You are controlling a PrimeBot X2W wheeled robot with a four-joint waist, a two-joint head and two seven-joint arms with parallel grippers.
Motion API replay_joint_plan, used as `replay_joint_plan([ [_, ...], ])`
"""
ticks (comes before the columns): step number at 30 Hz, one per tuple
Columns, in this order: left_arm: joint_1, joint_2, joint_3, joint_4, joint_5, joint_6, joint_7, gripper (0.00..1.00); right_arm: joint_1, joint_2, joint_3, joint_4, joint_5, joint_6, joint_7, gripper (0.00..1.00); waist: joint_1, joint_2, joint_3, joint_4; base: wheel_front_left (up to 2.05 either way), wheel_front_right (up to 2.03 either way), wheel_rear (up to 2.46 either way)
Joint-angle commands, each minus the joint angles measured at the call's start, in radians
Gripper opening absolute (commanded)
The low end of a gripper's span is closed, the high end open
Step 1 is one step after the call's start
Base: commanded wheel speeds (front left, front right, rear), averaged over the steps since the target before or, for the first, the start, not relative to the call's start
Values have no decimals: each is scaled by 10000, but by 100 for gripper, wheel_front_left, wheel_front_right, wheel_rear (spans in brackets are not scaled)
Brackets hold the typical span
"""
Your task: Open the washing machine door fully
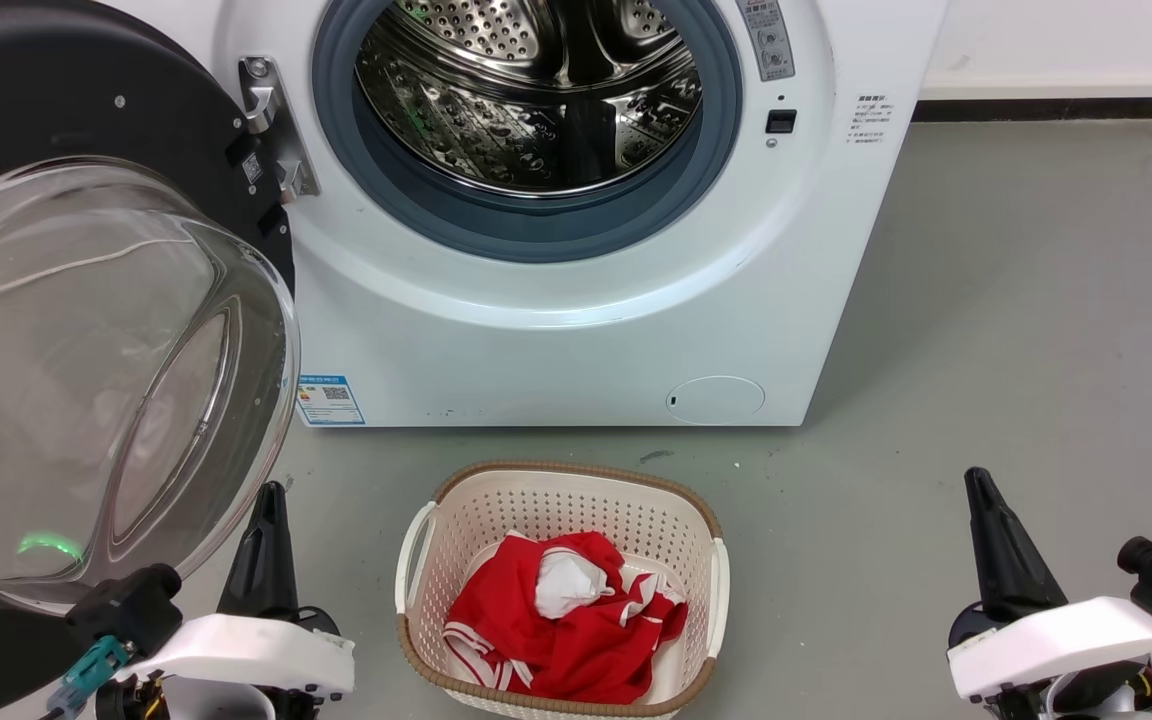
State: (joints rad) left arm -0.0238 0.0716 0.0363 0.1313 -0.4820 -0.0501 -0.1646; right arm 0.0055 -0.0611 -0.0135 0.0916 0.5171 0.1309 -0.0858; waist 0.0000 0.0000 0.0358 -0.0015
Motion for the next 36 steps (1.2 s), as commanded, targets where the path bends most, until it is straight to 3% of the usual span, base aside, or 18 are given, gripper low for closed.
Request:
replay_joint_plan([
  [1, -246, 6, 46, -91, -378, -50, 72, 0, -293, -89, -18, -91, 398, 1, 43, 0, 0, 0, -4, 1, 0, 0, 0],
  [36, -583, -91, 387, 462, -5413, -411, 1328, 0, -710, -191, -227, 631, 5473, 0, 748, 0, 0, 0, -116, 6, 0, 0, 0],
])
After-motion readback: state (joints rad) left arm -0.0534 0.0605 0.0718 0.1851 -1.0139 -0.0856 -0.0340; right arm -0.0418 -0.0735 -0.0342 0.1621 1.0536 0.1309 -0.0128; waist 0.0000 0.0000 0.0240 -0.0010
